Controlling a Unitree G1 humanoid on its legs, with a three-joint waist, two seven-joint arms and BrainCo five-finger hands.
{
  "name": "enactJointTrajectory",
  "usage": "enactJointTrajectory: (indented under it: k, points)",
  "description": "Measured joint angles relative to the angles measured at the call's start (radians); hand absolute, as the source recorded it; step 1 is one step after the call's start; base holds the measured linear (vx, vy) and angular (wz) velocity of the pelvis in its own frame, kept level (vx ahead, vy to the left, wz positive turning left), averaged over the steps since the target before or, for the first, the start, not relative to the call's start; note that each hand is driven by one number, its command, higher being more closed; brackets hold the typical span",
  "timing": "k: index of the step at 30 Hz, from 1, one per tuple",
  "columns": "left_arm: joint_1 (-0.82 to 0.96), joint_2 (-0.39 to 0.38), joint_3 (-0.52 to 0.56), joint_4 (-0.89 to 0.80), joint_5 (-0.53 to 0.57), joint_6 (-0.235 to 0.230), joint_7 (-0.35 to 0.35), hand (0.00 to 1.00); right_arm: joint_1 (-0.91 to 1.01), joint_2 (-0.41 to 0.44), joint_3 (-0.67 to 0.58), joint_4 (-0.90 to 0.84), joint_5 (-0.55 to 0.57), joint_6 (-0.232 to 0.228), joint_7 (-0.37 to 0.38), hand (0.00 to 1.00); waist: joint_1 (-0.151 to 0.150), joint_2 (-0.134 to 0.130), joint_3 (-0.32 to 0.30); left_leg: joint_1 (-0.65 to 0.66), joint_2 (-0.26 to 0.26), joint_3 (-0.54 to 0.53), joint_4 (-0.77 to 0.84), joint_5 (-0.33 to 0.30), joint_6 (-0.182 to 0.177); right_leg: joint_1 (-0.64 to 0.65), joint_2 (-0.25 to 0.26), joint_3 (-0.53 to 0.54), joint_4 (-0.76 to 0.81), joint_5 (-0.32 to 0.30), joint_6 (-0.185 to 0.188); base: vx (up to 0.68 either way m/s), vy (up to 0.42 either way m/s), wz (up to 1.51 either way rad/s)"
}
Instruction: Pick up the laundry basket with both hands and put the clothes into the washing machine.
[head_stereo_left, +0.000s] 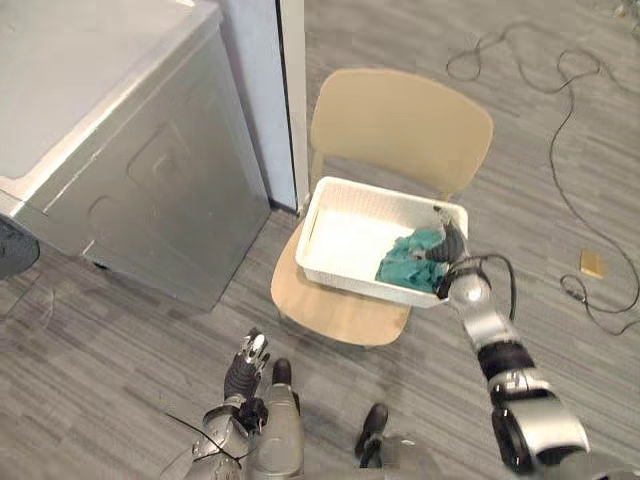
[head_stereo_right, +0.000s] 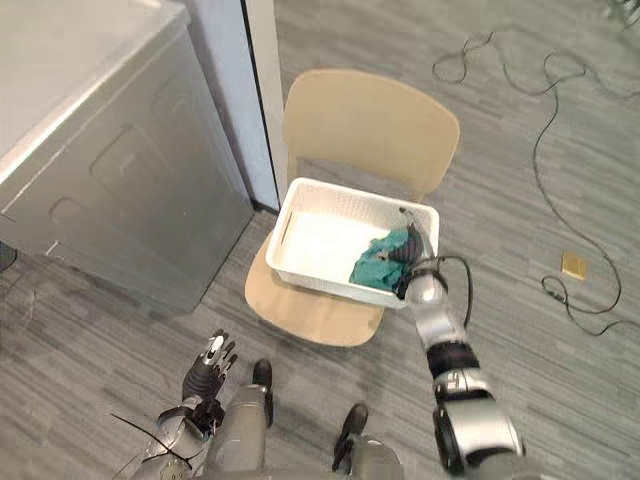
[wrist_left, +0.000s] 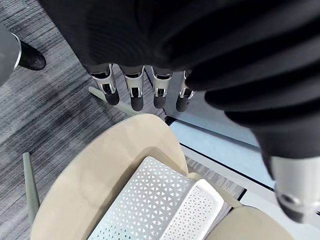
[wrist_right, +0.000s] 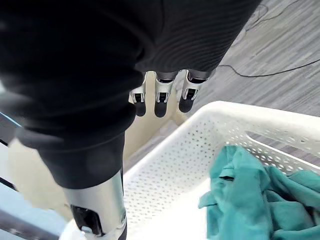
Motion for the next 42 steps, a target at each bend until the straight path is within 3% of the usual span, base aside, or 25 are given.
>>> enactJointTrajectory:
  k: [3, 6, 13, 21, 29, 30, 36, 42]
  points:
    - [-0.035, 0.01, -0.031, -0.032, 0.0, 0.0, 0.001, 0.0, -0.144, -0.088, 0.0, 0.153, 0.0, 0.02, 0.0, 0.0, 0.018, 0.001, 0.069, -0.04, -0.005, 0.009, -0.027, 0.033, 0.011, -0.056, -0.005, 0.003, -0.001, 0.025, 0.0, -0.13, 0.051, -0.06]
    - [-0.039, 0.005, -0.031, -0.086, -0.002, -0.002, 0.003, 0.0, -0.232, -0.153, 0.008, 0.215, -0.001, 0.026, 0.0, 0.0, 0.017, 0.001, 0.114, -0.085, -0.01, 0.012, -0.048, 0.06, 0.019, -0.107, -0.01, 0.002, -0.004, 0.046, 0.001, -0.11, 0.045, -0.01]
    - [-0.061, -0.033, -0.033, -0.113, -0.023, -0.016, 0.005, 0.0, -0.32, -0.23, 0.162, 0.279, -0.022, 0.04, 0.003, 0.0, 0.02, 0.003, 0.135, -0.146, -0.012, 0.008, -0.094, 0.095, 0.018, -0.179, -0.009, -0.013, -0.013, 0.059, 0.002, -0.03, 0.003, 0.02]
    - [-0.084, -0.092, -0.045, -0.152, -0.042, -0.022, 0.023, 0.0, -0.398, -0.253, 0.323, 0.342, -0.031, 0.042, 0.018, 0.0, 0.045, 0.005, 0.168, -0.197, -0.013, -0.005, -0.173, 0.153, 0.007, -0.254, -0.004, -0.05, -0.013, 0.06, 0.001, 0.03, -0.019, 0.06]
    - [-0.153, -0.123, -0.07, -0.197, -0.08, -0.042, 0.025, 0.0, -0.488, -0.336, 0.412, 0.372, -0.015, 0.034, 0.021, 0.0, 0.075, 0.021, 0.194, -0.256, -0.01, -0.037, -0.249, 0.211, -0.016, -0.314, 0.013, -0.102, -0.031, 0.06, 0.0, 0.03, -0.006, 0.11]
    - [-0.153, -0.131, -0.069, -0.202, -0.08, -0.042, 0.025, 0.0, -0.494, -0.338, 0.42, 0.372, 0.009, 0.033, 0.025, 1.0, 0.076, 0.023, 0.195, -0.263, -0.01, -0.04, -0.265, 0.221, -0.014, -0.325, 0.015, -0.109, -0.031, 0.06, 0.0, 0.03, 0.006, 0.09]
    - [-0.156, -0.164, -0.069, -0.219, -0.082, -0.043, 0.025, 0.0, -0.499, -0.378, 0.429, 0.351, 0.092, 0.021, 0.023, 1.0, 0.081, 0.02, 0.2, -0.289, -0.009, -0.048, -0.271, 0.224, -0.014, -0.357, 0.014, -0.114, -0.022, 0.058, -0.001, 0.03, 0.037, 0.0]
    - [-0.165, -0.174, -0.065, -0.219, -0.12, -0.043, 0.044, 0.0, -0.509, -0.373, 0.381, 0.338, 0.248, 0.019, 0.023, 1.0, 0.097, 0.02, 0.2, -0.294, 0.002, -0.038, -0.26, 0.223, -0.015, -0.371, 0.015, -0.117, 0.011, 0.05, -0.012, 0.04, 0.025, -0.03]
